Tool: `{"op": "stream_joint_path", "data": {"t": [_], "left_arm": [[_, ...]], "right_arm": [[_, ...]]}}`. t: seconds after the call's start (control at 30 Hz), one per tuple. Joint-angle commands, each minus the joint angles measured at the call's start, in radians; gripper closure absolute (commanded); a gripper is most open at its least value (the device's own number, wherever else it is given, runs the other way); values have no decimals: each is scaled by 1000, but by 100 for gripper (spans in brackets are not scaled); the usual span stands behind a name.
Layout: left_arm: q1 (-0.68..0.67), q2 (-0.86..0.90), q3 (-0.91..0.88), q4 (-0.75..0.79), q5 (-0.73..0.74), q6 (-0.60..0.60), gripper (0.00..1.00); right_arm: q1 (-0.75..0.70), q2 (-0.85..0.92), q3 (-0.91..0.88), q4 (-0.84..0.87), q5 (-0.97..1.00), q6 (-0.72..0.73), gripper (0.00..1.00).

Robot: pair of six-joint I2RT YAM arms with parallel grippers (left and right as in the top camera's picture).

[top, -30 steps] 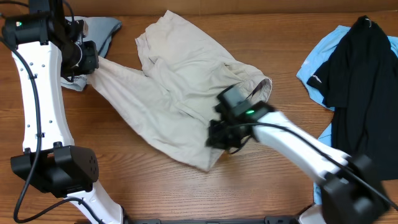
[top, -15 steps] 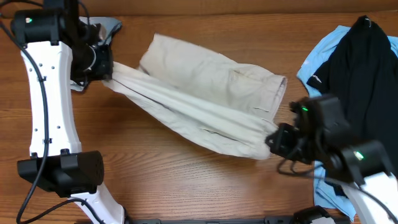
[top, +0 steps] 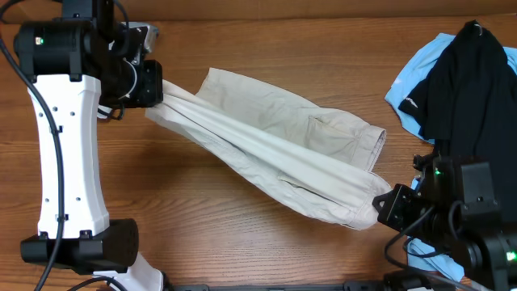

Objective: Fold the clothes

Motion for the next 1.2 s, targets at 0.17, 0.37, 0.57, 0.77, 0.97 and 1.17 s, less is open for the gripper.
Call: {"op": "stream_joint_path", "data": {"t": [0.17, 0.37, 0.57, 0.77, 0.97, 1.17], "left_arm": [[-29, 74, -74, 174, -286, -70, 96], [-27, 130, -146, 409, -327, -126, 96], [-40, 248, -149, 504, -326, -131, 96], [-69, 372, -149, 582, -322, -131, 96], [-100, 435, -149, 657, -311, -130, 95], [-131, 447, -149, 700, -315, -121, 0]], "right_arm": [[-19, 195, 20, 23, 216, -6, 96], [-46, 354, 20, 177, 253, -47, 96], [-162, 482, 20, 296, 267, -121, 96], [-263, 577, 20, 425, 252, -238, 96], [-271, 684, 20, 557, 253, -266, 96], [-272, 754, 20, 631, 252, -260, 27]]}}
